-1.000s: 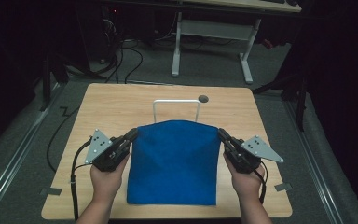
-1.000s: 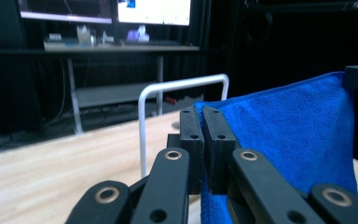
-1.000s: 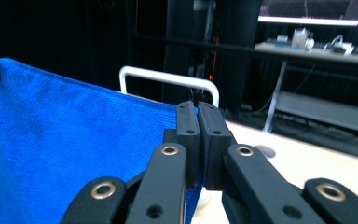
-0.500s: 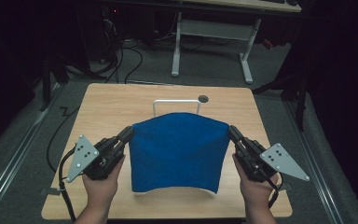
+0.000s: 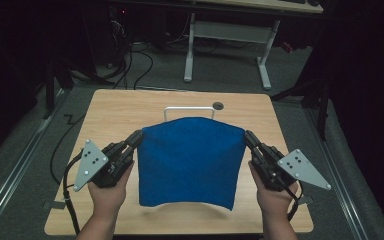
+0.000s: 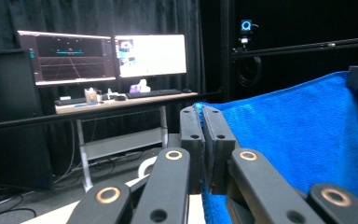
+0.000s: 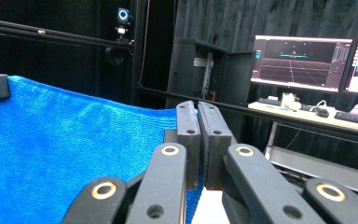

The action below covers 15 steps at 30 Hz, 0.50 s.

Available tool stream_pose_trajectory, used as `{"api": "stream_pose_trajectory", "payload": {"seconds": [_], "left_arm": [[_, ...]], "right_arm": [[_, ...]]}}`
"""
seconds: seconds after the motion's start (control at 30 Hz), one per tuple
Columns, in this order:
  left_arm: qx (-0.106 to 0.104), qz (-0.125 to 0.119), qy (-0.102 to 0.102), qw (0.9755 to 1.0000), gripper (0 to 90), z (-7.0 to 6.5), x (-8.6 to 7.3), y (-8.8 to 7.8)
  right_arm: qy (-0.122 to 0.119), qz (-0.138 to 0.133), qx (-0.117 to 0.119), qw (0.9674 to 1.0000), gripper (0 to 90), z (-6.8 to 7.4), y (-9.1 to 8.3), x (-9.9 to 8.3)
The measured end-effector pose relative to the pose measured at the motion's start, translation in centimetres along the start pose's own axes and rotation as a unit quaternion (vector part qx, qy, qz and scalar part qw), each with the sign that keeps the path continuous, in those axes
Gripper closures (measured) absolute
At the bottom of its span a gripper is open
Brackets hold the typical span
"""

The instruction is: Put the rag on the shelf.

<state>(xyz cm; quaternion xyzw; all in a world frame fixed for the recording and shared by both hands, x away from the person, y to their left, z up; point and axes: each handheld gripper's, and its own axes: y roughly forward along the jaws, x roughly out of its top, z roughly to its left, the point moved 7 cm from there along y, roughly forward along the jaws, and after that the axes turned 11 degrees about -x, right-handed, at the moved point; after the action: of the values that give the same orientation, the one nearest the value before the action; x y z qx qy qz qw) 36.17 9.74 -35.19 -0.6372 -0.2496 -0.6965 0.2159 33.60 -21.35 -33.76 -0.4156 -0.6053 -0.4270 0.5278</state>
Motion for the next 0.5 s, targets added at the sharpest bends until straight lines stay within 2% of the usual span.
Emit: {"api": "stream_pose_trajectory", "payload": {"seconds": [0.03, 0.1, 0.17, 0.2, 0.23, 0.27, 0.3, 0.33, 0.4, 0.5], "left_arm": [[0.000, 0.000, 0.000, 1.0000, 88.2, 0.0, 0.0, 0.0], [-0.006, 0.008, -0.013, 0.9999, 88.2, 0.9, -0.2, 0.7], [-0.002, 0.022, -0.009, 0.9997, 88.2, 1.9, -0.2, 1.6], [-0.002, 0.022, -0.009, 0.9997, 88.2, 1.9, -0.2, 1.6], [0.004, 0.026, -0.005, 0.9996, 88.2, 2.7, 0.0, 2.2], [0.004, 0.026, -0.005, 0.9996, 88.2, 2.7, 0.0, 2.2], [0.006, 0.028, -0.008, 0.9995, 88.2, 3.4, 0.2, 2.8], [0.006, 0.028, -0.008, 0.9995, 88.2, 3.4, 0.2, 2.8], [0.021, 0.035, 0.002, 0.9992, 88.2, 4.5, 0.5, 3.6], [0.037, 0.042, 0.004, 0.9984, 88.2, 5.9, 0.4, 4.6]], "right_arm": [[0.003, 0.002, 0.002, 1.0000, 88.8, 0.0, 0.3, 0.0], [-0.002, 0.006, -0.001, 1.0000, 88.8, 0.0, 0.8, -0.1], [-0.004, 0.013, -0.002, 0.9999, 88.9, -0.2, 2.0, -0.2], [-0.004, 0.013, -0.002, 0.9999, 88.9, -0.2, 2.0, -0.2], [-0.004, 0.017, -0.005, 0.9998, 88.9, -0.5, 3.1, 0.1], [-0.004, 0.017, -0.005, 0.9998, 88.9, -0.5, 3.1, 0.1], [0.004, 0.019, -0.006, 0.9998, 88.9, -0.9, 4.0, 0.4], [0.004, 0.018, -0.007, 0.9998, 88.9, -1.1, 4.3, 0.6], [0.007, 0.020, -0.008, 0.9997, 88.9, -1.4, 5.3, 0.9], [0.008, 0.027, -0.012, 0.9995, 88.9, -1.8, 6.9, 1.2]]}}
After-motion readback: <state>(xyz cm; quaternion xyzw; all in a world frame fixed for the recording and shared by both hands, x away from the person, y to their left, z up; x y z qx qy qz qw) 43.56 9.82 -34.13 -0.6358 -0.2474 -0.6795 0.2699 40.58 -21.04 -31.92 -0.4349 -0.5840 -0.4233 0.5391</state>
